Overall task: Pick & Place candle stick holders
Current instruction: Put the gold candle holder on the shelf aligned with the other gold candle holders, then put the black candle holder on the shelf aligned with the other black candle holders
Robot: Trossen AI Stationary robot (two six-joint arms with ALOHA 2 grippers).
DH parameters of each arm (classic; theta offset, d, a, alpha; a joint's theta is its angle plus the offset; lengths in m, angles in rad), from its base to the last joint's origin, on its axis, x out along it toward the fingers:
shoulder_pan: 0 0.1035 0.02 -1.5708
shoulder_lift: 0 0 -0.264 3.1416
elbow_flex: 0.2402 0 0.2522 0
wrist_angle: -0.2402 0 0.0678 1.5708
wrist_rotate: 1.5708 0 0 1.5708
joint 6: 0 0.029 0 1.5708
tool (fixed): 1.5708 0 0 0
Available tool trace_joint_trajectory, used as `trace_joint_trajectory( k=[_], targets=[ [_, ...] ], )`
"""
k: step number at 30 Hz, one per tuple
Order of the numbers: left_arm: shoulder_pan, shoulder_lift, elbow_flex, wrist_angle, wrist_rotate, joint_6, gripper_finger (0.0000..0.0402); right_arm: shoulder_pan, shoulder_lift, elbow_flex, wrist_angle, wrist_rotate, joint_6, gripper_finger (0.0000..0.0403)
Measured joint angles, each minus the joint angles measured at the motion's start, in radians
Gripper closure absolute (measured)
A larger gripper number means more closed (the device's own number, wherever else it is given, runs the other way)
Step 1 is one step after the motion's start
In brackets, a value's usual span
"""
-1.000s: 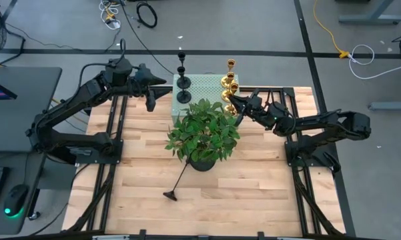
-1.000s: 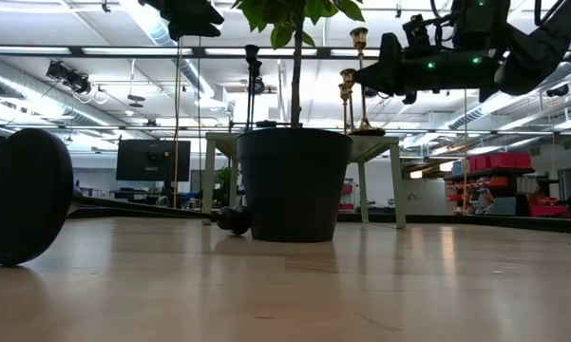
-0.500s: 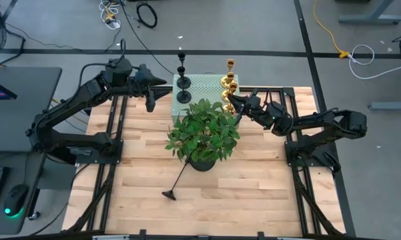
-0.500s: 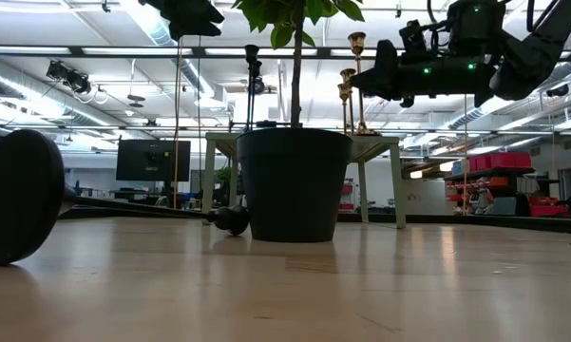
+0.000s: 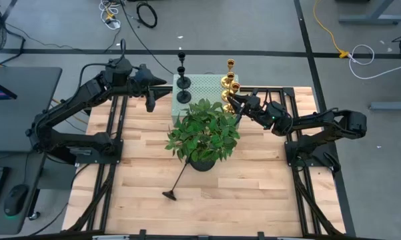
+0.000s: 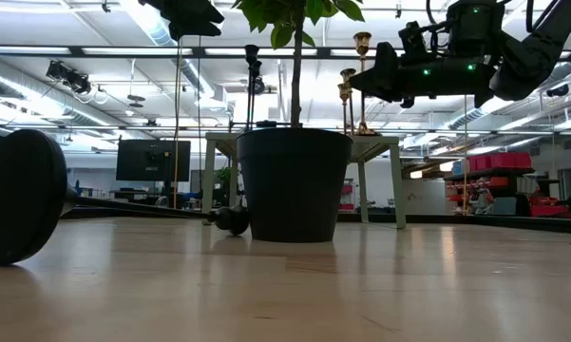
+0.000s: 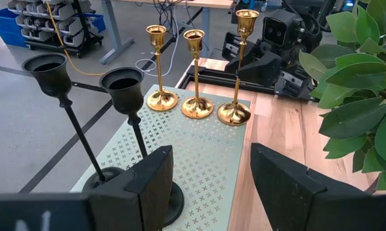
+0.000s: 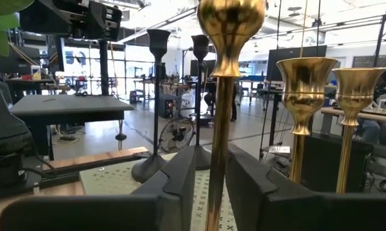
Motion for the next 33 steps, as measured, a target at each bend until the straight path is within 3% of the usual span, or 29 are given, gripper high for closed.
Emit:
trace_joint_trajectory(
  k=[13,23,33],
  targets=[
    [0.000,0.000,0.000,0.000,0.000,0.000,0.0193,0.000,-0.032,-0.001,-0.014,0.001,-0.004,0.0252],
    [0.000,0.000,0.000,0.000,0.000,-0.001,0.0193,0.003,-0.106,-0.001,-0.147,0.004,-0.032,0.0199],
    [0.000,0.000,0.000,0.000,0.000,-0.001,0.0193,0.006,-0.256,-0.001,-0.359,0.011,-0.053,0.0179]
  ],
)
